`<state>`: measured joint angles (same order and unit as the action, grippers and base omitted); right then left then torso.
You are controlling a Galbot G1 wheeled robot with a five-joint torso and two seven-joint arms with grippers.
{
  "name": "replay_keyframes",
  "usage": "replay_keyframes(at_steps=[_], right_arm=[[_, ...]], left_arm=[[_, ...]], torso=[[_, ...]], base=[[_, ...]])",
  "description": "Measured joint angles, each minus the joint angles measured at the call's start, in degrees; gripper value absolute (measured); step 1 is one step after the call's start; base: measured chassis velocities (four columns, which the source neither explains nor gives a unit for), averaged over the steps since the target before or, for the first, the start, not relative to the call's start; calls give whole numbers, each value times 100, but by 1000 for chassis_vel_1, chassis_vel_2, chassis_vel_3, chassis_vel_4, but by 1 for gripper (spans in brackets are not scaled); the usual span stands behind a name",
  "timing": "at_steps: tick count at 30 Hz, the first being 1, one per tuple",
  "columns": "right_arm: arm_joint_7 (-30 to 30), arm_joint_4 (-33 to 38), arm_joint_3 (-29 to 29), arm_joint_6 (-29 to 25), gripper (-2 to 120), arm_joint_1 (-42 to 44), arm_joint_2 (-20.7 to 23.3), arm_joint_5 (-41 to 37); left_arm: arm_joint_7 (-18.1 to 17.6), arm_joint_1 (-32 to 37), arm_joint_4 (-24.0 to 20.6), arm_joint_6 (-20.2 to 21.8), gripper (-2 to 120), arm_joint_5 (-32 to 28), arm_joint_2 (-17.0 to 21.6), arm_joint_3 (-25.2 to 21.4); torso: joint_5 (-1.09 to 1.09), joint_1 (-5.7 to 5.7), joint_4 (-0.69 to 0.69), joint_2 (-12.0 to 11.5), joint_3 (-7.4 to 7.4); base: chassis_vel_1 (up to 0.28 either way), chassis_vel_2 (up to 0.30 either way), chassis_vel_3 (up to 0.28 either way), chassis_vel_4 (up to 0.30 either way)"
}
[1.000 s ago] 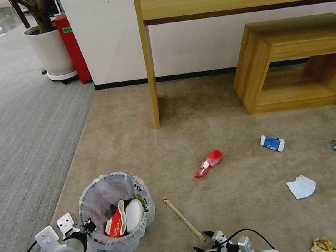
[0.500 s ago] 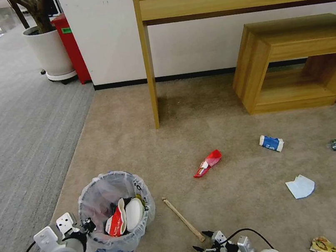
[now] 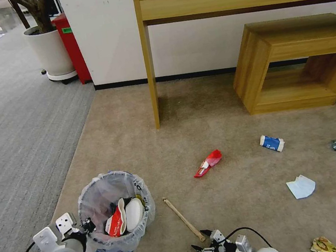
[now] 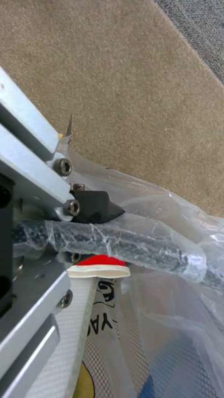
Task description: Pick up the trash bin and place the garbage on the floor into it.
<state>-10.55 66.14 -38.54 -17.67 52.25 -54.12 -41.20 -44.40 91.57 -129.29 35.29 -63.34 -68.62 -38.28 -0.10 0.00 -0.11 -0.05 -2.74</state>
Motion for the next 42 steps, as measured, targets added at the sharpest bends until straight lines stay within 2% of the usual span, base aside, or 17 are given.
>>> replay_keyframes(at_steps=[9, 12, 16, 30, 42], right_arm=[[16, -22, 33, -41, 60, 82, 33, 78], [24, -17, 40, -55, 51, 99, 44, 90], [21, 2, 37, -73, 47, 102, 52, 118], [20, -27, 30, -135, 44, 94, 72, 189], [57, -104, 85, -180, 37, 117, 86, 237]], left_arm=[[-2, 50, -79, -1, 0, 2, 0, -3], [-2, 38, -77, -1, 0, 3, 4, -1], [-2, 23, -64, -2, 0, 4, 3, 16], [-2, -24, 2, -4, 0, -12, 18, 57], [30, -140, 179, -22, 0, -21, 20, 170]], torso=[[-2, 0, 0, 0, 1], [-5, 0, -1, 0, 1], [0, 0, -1, 0, 0], [0, 0, 0, 0, 0], [-1, 0, 0, 0, 0]], base=[[0, 0, 0, 0], [0, 0, 0, 0], [0, 0, 0, 0], [0, 0, 0, 0], [0, 0, 0, 0]])
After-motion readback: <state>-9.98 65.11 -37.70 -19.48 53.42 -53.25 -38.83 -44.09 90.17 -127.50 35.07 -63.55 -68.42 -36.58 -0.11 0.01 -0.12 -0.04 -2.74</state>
